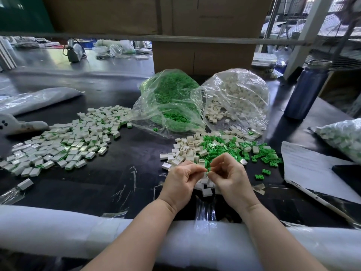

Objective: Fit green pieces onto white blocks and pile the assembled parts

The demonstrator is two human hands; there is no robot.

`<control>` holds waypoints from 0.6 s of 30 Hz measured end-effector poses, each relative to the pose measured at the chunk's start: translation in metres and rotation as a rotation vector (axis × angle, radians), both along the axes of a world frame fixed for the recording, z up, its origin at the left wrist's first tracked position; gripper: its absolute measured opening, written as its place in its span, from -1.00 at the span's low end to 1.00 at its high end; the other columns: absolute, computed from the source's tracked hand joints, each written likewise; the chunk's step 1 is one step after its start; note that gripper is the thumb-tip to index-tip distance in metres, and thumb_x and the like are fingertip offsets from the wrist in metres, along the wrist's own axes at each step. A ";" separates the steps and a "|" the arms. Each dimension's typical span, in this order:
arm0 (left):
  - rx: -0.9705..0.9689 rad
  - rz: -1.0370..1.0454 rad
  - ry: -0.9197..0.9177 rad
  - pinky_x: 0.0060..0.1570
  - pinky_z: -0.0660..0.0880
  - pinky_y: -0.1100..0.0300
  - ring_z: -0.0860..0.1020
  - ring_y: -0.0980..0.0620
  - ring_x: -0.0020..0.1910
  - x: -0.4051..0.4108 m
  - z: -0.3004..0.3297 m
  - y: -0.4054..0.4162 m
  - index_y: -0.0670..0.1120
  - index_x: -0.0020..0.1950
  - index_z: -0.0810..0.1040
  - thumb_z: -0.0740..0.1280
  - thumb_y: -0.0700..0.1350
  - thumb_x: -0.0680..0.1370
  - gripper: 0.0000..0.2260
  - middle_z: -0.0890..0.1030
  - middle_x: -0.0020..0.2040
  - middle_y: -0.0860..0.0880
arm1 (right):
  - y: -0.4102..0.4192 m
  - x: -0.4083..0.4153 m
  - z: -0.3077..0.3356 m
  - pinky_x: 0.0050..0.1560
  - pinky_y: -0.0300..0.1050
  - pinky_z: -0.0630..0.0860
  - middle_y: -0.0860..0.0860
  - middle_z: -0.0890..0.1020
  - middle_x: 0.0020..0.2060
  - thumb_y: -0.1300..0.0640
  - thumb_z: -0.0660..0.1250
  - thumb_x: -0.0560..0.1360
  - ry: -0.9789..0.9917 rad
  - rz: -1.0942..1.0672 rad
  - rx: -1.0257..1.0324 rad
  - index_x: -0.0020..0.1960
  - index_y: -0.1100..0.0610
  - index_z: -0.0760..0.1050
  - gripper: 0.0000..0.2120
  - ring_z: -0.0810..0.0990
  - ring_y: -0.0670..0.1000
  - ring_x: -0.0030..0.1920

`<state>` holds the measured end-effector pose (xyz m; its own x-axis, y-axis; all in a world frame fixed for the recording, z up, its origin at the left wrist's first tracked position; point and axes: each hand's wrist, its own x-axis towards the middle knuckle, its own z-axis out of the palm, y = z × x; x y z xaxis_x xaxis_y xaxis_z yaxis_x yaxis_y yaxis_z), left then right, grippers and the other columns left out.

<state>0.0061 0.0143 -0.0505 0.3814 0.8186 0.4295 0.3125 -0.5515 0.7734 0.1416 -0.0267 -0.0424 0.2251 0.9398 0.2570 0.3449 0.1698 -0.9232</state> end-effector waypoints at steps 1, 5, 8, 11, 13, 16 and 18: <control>0.001 -0.007 0.005 -0.01 0.46 0.36 0.55 0.04 -0.11 0.000 0.000 0.000 -0.23 -0.01 0.65 0.37 -0.31 0.47 -0.87 0.60 -0.12 -0.08 | 0.000 0.000 0.001 -0.28 -0.35 0.46 0.01 0.54 -0.35 0.43 0.40 0.38 0.004 0.009 -0.001 -0.21 0.10 0.43 -0.73 0.48 -0.19 -0.36; -0.013 -0.033 0.008 0.01 0.48 0.30 0.56 0.03 -0.11 -0.001 0.000 0.001 -0.24 -0.03 0.65 0.36 -0.32 0.47 -0.88 0.60 -0.12 -0.10 | -0.002 0.002 0.003 -0.28 -0.36 0.46 0.00 0.53 -0.35 0.44 0.39 0.38 -0.011 0.036 -0.006 -0.24 0.13 0.44 -0.75 0.47 -0.21 -0.36; -0.020 -0.046 0.014 0.03 0.49 0.27 0.56 0.01 -0.10 -0.002 0.001 0.000 -0.24 -0.03 0.65 0.36 -0.32 0.47 -0.88 0.60 -0.11 -0.11 | -0.002 0.003 0.003 -0.27 -0.34 0.47 0.00 0.53 -0.35 0.45 0.39 0.37 -0.015 0.045 -0.013 -0.26 0.13 0.44 -0.74 0.47 -0.20 -0.36; -0.017 -0.057 0.023 0.04 0.49 0.25 0.56 0.00 -0.09 -0.002 0.001 -0.001 -0.26 -0.02 0.65 0.36 -0.32 0.47 -0.88 0.60 -0.11 -0.13 | -0.001 0.004 0.002 -0.27 -0.34 0.47 -0.01 0.53 -0.36 0.45 0.39 0.37 -0.008 0.056 -0.021 -0.27 0.12 0.44 -0.73 0.47 -0.19 -0.37; -0.012 -0.063 0.030 0.03 0.49 0.22 0.56 -0.01 -0.09 -0.002 0.002 -0.001 -0.26 -0.02 0.65 0.36 -0.32 0.48 -0.88 0.60 -0.11 -0.13 | -0.001 0.004 0.001 -0.28 -0.33 0.47 -0.03 0.53 -0.38 0.45 0.40 0.36 -0.014 0.059 -0.023 -0.28 0.12 0.45 -0.73 0.47 -0.19 -0.37; -0.003 -0.067 0.039 0.03 0.49 0.22 0.56 -0.02 -0.09 -0.002 0.002 -0.001 -0.26 -0.03 0.65 0.36 -0.32 0.48 -0.88 0.60 -0.11 -0.13 | -0.001 0.005 0.001 -0.28 -0.31 0.47 -0.04 0.53 -0.39 0.45 0.41 0.35 -0.018 0.059 -0.024 -0.30 0.11 0.45 -0.72 0.47 -0.18 -0.38; 0.000 -0.068 0.043 0.02 0.49 0.24 0.56 -0.01 -0.10 -0.002 0.003 -0.001 -0.25 -0.03 0.65 0.36 -0.32 0.48 -0.88 0.59 -0.12 -0.11 | -0.001 0.005 0.002 -0.29 -0.31 0.46 -0.05 0.53 -0.40 0.45 0.41 0.35 -0.019 0.057 -0.027 -0.31 0.11 0.45 -0.71 0.47 -0.17 -0.38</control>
